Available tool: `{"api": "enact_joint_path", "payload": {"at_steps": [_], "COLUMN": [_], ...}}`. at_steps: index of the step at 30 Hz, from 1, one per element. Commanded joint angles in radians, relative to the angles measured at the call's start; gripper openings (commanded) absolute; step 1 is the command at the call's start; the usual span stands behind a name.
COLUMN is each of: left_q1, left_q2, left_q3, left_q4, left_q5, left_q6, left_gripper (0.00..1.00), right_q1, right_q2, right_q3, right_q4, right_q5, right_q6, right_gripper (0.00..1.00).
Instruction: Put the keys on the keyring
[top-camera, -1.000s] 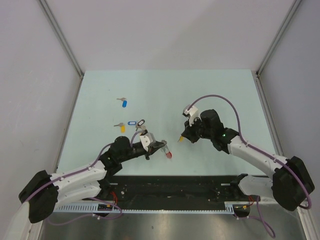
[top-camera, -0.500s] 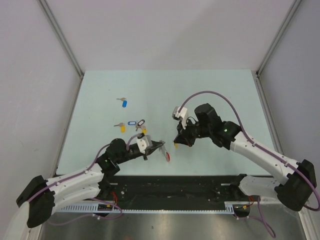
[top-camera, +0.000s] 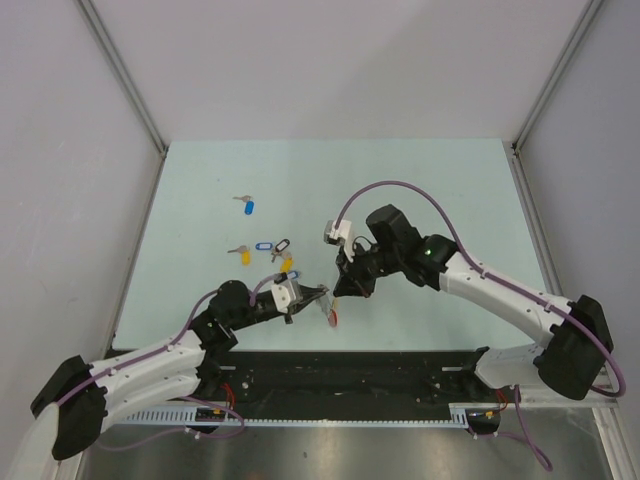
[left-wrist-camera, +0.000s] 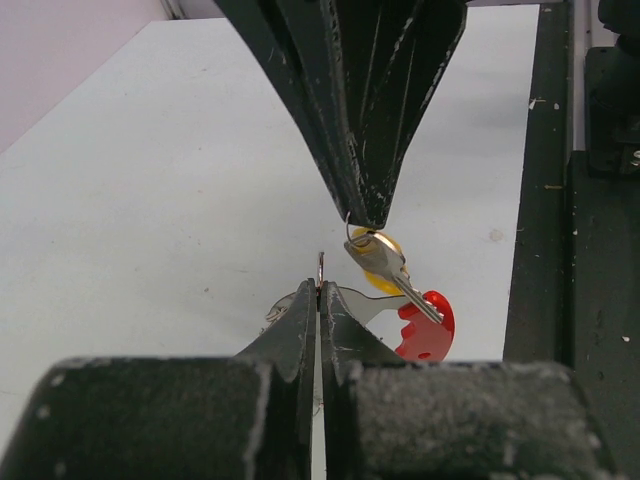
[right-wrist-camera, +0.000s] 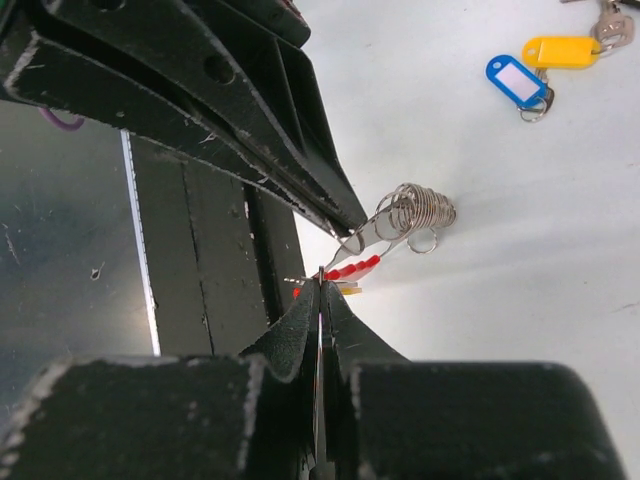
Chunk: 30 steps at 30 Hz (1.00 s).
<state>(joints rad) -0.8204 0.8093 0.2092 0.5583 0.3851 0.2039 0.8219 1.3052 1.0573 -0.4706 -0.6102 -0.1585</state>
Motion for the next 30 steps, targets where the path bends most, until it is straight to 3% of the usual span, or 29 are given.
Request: {"api": "enact_joint_path", "payload": {"at_steps": [1,30], "left_q1": [0.006,0.004], "left_q2": [-0.015,-0.021], "left_q3": [0.001,-0.002], "left_q4": [0.045,0.035], "left_q5": [0.031,0.044], "left_q6": [0.032,0.045], "left_gripper": [0.01,0.01], "right_q1": [0.006,0.01], "right_q2": [0.022,0.046], "right_q3": [0.056,0.086], "right_q4": [0.009,0.032], "right_q5": [-0.034,-0.008], "right_q6": [0.001,0.024], "right_gripper": [0.0,0.0]}}
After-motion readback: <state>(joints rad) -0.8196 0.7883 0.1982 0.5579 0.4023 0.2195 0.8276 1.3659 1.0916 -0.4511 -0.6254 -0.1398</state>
